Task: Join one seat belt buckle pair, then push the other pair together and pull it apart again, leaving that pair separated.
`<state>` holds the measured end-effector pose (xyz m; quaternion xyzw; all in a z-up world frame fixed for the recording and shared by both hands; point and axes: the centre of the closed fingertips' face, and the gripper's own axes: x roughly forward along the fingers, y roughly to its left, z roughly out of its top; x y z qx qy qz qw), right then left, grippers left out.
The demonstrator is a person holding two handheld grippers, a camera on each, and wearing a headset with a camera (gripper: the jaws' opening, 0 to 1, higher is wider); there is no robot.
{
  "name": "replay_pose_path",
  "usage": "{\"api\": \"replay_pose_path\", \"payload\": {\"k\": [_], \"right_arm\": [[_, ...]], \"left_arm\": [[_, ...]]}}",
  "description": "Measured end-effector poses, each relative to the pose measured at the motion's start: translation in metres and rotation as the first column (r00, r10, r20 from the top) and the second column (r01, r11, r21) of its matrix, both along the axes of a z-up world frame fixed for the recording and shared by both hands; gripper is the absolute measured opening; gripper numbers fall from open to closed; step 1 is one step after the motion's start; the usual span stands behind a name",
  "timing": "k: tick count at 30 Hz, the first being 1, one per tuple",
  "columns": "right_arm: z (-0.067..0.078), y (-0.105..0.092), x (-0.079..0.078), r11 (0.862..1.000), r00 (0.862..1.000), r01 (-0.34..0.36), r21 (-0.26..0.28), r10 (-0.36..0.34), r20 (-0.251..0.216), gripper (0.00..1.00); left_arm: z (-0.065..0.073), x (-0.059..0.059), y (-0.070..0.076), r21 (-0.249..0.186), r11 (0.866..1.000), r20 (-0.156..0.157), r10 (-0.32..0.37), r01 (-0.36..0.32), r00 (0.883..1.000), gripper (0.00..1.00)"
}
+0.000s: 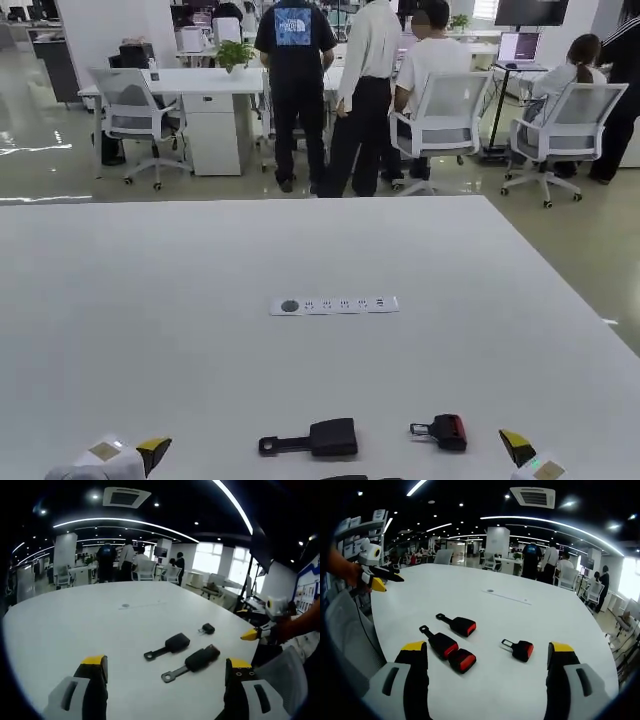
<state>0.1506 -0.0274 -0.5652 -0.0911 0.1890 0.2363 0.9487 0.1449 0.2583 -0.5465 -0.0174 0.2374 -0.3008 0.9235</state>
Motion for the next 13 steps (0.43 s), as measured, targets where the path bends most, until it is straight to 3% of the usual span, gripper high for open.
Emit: {"api": "replay_pose_path", "payload": {"k": [13], "right_arm": [[0.0049,0.0049,-0.0066,1.0,1.0,-0.015,-0.006,0.015,0.001,0.99]], "left_arm": [[0.0021,-0.0007,0.0003,0.006,1.0,0.004,-0.014,0.014,1.0,1.0]]}}
